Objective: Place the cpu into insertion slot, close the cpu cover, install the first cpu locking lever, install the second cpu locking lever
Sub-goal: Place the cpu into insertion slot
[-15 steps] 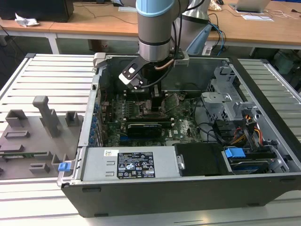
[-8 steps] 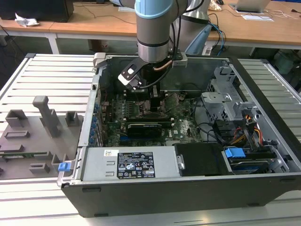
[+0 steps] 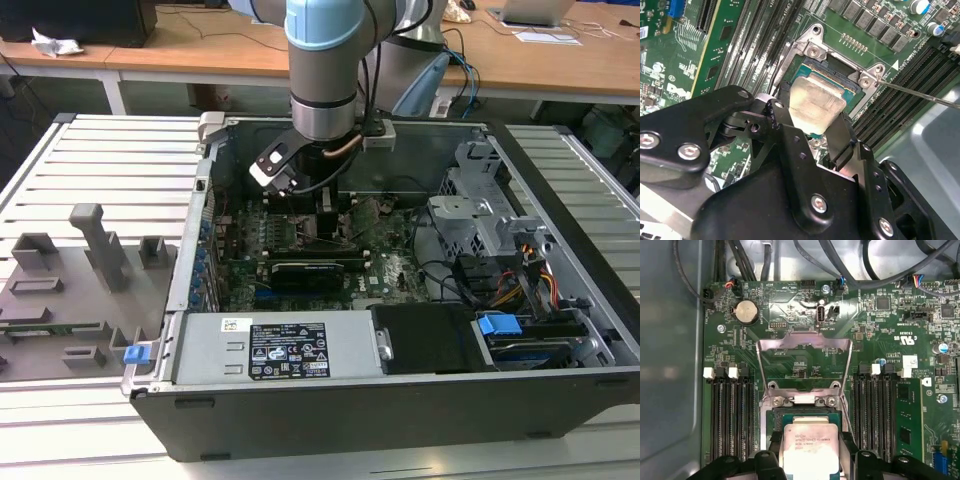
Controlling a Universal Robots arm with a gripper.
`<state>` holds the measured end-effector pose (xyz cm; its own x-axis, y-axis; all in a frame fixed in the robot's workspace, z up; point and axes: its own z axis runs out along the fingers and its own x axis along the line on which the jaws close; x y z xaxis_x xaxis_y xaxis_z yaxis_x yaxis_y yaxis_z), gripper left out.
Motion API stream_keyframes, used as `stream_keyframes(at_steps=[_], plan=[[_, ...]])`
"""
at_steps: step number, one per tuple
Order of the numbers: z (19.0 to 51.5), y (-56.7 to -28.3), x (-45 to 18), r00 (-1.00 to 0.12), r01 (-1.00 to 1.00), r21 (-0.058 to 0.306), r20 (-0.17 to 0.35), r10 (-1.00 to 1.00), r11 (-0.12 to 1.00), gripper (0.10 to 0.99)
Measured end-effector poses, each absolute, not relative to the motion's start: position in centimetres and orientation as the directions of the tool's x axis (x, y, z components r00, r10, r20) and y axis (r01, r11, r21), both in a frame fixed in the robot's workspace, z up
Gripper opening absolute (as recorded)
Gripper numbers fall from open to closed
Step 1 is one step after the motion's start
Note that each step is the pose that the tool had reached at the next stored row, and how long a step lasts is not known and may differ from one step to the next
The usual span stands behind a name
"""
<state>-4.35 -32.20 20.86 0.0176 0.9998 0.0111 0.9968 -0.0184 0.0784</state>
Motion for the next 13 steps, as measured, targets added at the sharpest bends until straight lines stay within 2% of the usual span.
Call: stream_keyframes(at_steps=[13], plan=[[19.97,-31.86,-4.36,0.018,0.997,0.078,0.011,1.000,-0.019,0.529]])
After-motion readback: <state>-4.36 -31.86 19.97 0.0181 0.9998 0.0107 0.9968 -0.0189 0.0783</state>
